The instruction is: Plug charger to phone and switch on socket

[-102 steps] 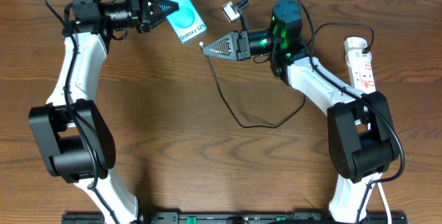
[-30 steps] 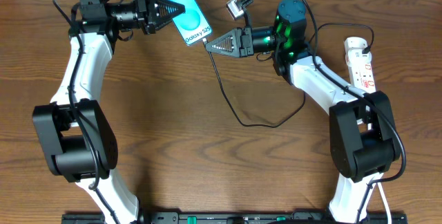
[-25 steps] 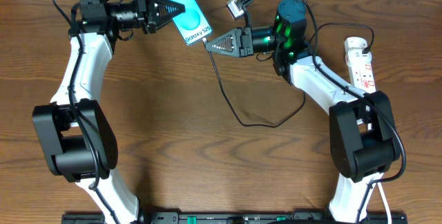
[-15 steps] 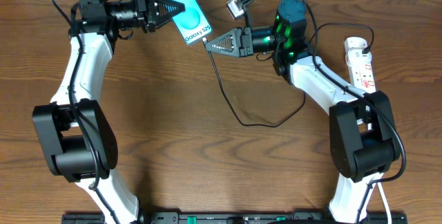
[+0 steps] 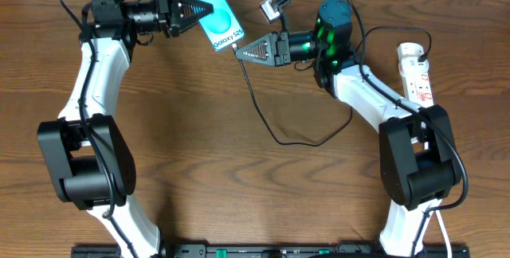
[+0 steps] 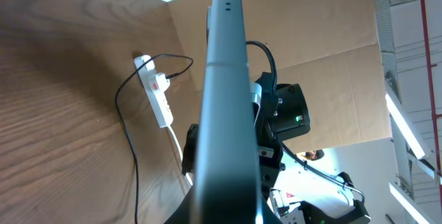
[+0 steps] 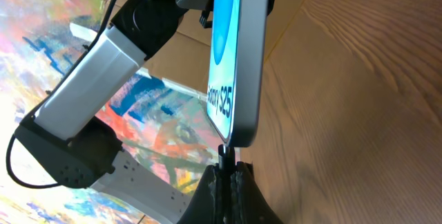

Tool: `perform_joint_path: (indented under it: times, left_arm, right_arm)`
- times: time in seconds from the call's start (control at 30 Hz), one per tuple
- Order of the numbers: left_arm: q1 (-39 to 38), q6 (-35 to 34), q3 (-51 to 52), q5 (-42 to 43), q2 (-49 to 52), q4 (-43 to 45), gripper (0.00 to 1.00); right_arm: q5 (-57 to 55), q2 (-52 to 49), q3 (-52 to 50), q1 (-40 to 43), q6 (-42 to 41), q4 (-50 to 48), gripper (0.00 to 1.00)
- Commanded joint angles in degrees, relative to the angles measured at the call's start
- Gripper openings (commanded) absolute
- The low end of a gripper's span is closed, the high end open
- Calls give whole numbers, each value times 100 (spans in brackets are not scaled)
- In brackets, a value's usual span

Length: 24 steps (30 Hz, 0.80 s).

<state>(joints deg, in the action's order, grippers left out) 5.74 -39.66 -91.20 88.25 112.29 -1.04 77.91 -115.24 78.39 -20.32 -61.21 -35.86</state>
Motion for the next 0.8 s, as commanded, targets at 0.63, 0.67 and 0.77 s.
perform_joint_path:
  times: [0.63, 0.67, 0.77]
  left_arm:
    - [-111, 37, 22, 188, -186, 72, 7]
    - [-109, 35, 22, 188, -186, 72, 7]
    - [-105, 35, 22, 188, -186, 70, 7]
  right_arm:
    - [-125, -20, 61, -116, 85, -15, 1]
    - [-122, -20, 61, -116, 85, -15, 1]
    - [-122, -20, 61, -109, 85, -17, 1]
